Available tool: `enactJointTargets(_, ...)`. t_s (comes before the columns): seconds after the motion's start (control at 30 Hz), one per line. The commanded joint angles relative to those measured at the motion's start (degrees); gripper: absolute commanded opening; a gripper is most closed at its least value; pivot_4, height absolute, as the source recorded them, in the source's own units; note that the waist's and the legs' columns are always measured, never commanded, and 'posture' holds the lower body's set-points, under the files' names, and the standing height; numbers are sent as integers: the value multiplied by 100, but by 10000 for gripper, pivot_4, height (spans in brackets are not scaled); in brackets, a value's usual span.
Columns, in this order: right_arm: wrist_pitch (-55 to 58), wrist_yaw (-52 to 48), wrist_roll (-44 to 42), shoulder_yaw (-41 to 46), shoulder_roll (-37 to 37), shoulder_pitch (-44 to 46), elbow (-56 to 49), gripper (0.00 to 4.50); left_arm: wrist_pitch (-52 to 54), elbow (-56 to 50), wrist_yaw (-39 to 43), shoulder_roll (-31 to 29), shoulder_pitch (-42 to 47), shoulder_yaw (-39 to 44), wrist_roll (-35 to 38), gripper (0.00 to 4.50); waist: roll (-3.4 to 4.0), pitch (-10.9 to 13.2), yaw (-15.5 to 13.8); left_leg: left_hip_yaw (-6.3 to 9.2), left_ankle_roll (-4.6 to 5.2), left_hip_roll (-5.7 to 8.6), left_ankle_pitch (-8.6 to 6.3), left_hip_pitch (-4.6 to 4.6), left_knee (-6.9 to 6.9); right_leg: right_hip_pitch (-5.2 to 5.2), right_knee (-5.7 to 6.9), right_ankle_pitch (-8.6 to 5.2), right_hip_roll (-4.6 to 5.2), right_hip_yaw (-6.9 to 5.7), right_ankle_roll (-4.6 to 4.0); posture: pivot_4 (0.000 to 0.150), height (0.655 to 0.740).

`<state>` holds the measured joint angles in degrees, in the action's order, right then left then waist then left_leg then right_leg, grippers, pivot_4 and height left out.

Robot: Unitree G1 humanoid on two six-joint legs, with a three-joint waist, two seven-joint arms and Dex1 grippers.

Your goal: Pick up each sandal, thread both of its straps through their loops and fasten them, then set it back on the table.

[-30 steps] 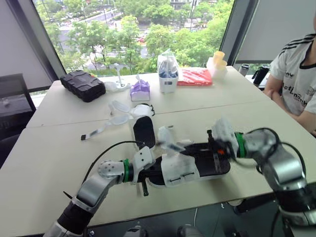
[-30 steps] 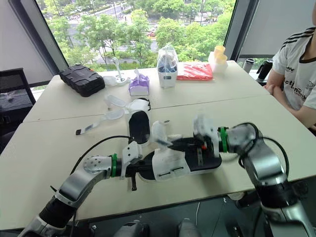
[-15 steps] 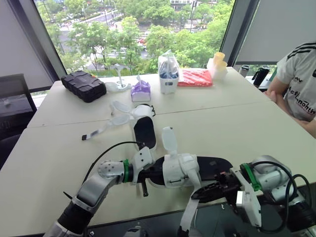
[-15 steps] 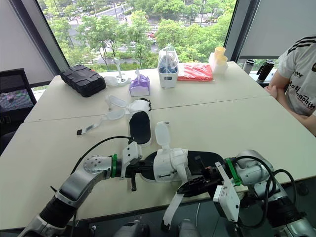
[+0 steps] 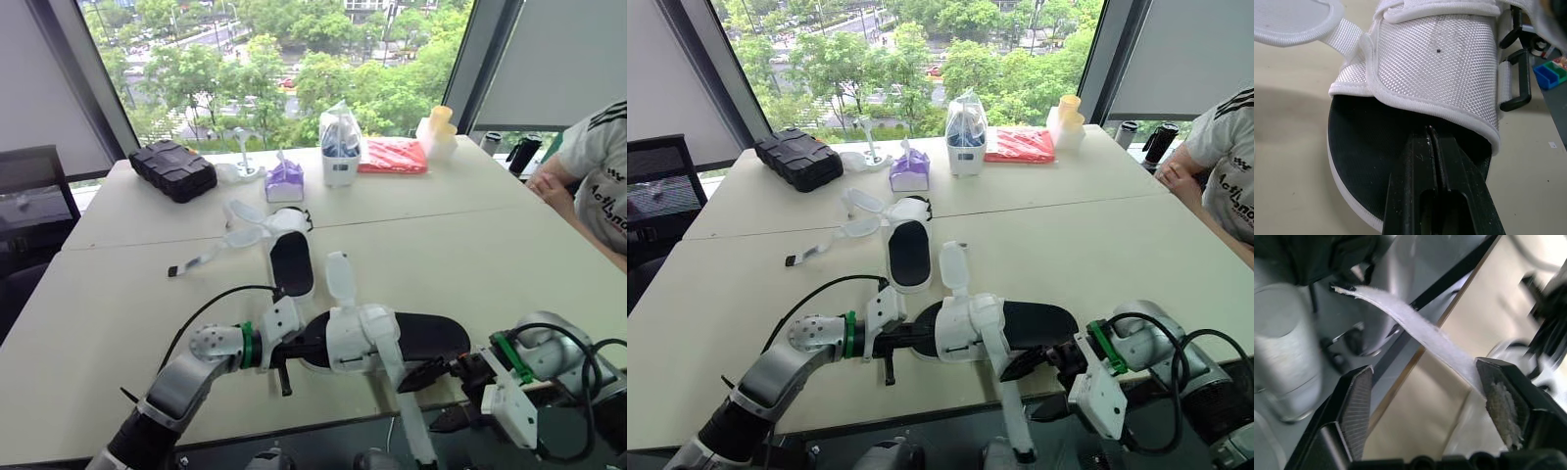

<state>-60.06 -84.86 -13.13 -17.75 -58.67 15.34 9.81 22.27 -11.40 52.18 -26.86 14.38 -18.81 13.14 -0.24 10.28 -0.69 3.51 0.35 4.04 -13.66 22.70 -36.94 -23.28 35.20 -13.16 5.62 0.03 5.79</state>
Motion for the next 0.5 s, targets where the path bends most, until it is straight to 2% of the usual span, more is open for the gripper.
enactJointTargets(0.03, 560, -87, -135, 154, -366, 118, 367, 36703, 105, -19, -22, -52, -59, -15, -43, 0, 1, 0, -4, 0, 0, 0, 0, 0, -1, 1, -1, 0, 1, 0, 0, 1500, 7400)
enactJointTargets(0.1, 1667, -84, -421, 272, -551, 54, 358, 36703, 86, 0, -16, -31, -44, -37, -51, 0, 0, 0, -8, 0, 1, 0, -1, 0, -1, 3, -2, 0, 3, 1, -1, 1500, 7400)
enactJointTargets(0.27, 3471, -377, -655, 459, -751, 202, 525, 36703, 26, 101, 37, 52, 39, -117, -60, 0, 2, -1, -7, 0, 4, -1, -2, 0, -1, 3, -3, -1, 5, 2, -2, 1500, 7400)
enactJointTargets(0.43, 6987, -487, -1615, 588, -1239, 33, -413, 36703, -16, 241, 166, 83, 140, -200, -68, 0, 7, -2, -24, 0, 8, 1, -5, 8, -7, 2, -5, -1, 15, 0, -2, 1500, 7400)
enactJointTargets(0.5, 8035, -430, -1920, 629, -1362, -46, -856, 36703, -15, 240, 211, 68, 153, -216, -80, 0, 12, -5, -22, 0, 11, 1, -7, 17, -6, -7, -6, -2, 15, -1, -1, 1500, 7400)
